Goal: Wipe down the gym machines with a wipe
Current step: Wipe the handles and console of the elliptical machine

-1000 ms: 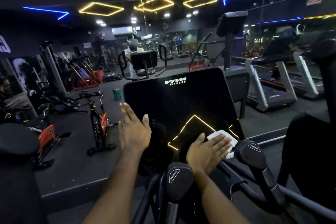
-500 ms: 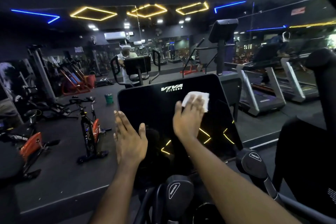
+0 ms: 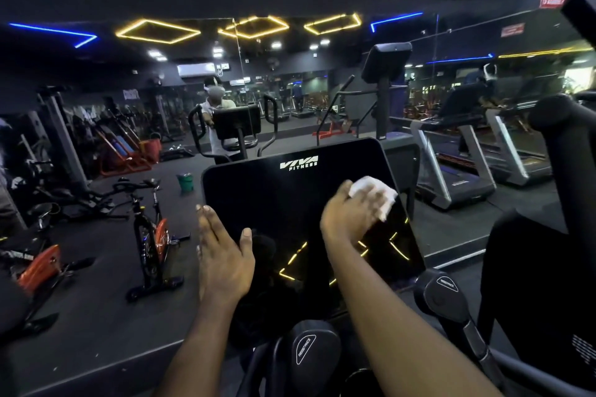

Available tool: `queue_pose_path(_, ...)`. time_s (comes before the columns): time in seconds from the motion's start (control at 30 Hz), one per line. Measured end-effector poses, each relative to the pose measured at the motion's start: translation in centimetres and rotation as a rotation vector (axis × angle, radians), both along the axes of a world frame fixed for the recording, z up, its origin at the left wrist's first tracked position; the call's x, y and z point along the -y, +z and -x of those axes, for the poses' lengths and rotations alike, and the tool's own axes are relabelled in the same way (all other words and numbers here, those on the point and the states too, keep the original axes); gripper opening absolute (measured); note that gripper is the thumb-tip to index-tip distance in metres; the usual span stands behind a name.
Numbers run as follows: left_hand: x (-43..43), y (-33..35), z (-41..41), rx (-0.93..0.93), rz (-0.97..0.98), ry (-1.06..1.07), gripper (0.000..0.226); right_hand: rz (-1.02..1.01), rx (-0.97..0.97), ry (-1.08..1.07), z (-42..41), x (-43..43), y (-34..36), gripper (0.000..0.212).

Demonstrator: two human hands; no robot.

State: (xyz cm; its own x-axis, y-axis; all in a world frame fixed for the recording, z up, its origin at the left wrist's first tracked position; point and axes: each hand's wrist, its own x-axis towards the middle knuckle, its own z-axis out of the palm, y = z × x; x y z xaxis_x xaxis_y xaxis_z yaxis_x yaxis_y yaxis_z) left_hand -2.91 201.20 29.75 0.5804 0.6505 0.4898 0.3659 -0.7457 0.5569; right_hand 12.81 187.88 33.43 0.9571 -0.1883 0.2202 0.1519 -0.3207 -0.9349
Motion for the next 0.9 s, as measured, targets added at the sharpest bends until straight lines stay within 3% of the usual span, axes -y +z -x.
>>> queue_pose_path(0.07,0.0,0.1,0.1,-0.008,0.011,-0.005,0.085,0.048,0.074,0.034,-0.7,-0.2,-0.2,0.068)
queue_pose_path(0.2,-0.2,0.1,0.1,-0.010,0.013,-0.024,0.086,-0.090,-0.219,-0.221,-2.6,0.5,0.9,0.070)
queue_pose_path(0.27,-0.2,0.0,0.1,-0.001,0.018,-0.028,0.086,-0.062,-0.214,-0.152,-3.4,-0.2,3.1,0.071)
queue_pose_path(0.43,-0.3,-0.2,-0.1,0.028,0.028,-0.043,0.084,0.481,0.513,0.379,-2.7,-2.3,2.9,0.068)
queue_pose_path(0.5,-0.5,-0.1,0.0,0.026,0.032,-0.048,0.084,0.562,0.602,0.373,-3.4,-1.2,1.9,0.065)
queue_pose_path(0.63,-0.6,0.0,0.1,0.026,0.048,-0.063,0.083,0.351,0.134,0.069,-6.6,0.4,4.8,0.065)
queue_pose_path(0.7,-0.7,0.0,0.0,0.027,0.066,-0.070,0.082,0.338,0.098,0.098,-6.2,-0.4,5.8,0.069)
queue_pose_path(0.77,-0.8,-0.1,-0.1,0.034,0.075,-0.077,0.079,0.479,0.330,0.243,-4.1,-2.1,4.6,0.072)
queue_pose_path(0.9,-0.8,0.0,0.2,0.037,0.077,-0.089,0.072,0.774,0.842,0.740,2.3,-4.1,0.6,0.064)
